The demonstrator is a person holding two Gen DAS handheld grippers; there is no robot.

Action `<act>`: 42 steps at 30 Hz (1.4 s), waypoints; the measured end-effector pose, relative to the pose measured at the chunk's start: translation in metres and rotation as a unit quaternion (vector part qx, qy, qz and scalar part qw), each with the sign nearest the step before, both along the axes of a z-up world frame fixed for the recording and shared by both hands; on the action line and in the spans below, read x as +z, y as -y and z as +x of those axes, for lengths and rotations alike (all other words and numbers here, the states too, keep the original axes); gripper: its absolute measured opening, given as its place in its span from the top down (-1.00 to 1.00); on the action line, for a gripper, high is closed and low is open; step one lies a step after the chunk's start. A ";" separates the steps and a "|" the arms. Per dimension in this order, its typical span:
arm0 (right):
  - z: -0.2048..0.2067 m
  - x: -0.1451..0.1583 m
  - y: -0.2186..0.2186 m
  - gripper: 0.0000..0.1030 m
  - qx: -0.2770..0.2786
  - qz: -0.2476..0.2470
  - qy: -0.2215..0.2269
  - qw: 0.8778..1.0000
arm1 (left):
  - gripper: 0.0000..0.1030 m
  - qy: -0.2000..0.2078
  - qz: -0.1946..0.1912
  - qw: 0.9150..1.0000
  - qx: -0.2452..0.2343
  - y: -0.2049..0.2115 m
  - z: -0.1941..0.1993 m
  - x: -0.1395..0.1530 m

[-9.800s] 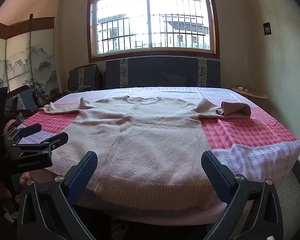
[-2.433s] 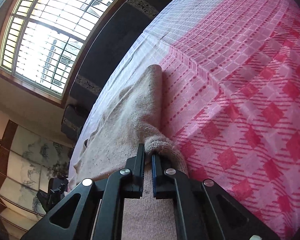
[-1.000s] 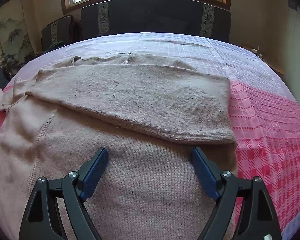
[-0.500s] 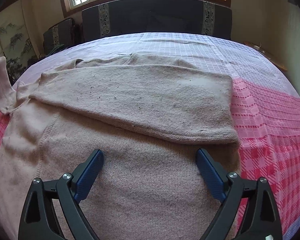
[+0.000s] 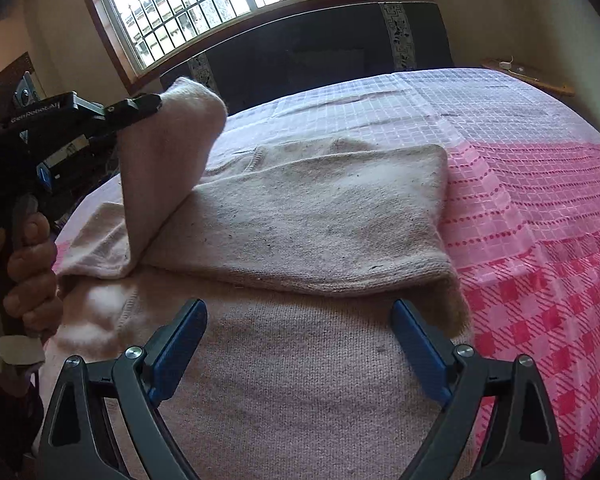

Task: Fold small clothes

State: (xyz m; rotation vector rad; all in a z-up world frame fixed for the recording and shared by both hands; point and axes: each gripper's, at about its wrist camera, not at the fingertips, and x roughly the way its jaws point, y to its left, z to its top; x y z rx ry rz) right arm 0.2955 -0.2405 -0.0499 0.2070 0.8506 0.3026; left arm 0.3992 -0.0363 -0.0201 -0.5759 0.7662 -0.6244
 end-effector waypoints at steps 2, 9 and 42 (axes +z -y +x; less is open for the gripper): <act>0.000 0.001 0.001 -0.79 0.006 0.010 0.003 1.000 | 0.91 -0.008 -0.003 1.000 -0.027 0.016 0.000 -0.016; -0.002 0.003 0.011 -0.79 0.005 0.047 0.012 0.999 | -0.39 -0.020 -0.026 0.999 -0.007 -0.004 -0.025 -0.009; 0.093 0.003 0.059 0.73 -0.009 0.119 -0.049 0.992 | -0.83 -0.026 0.005 0.990 0.139 -0.146 -0.101 -0.053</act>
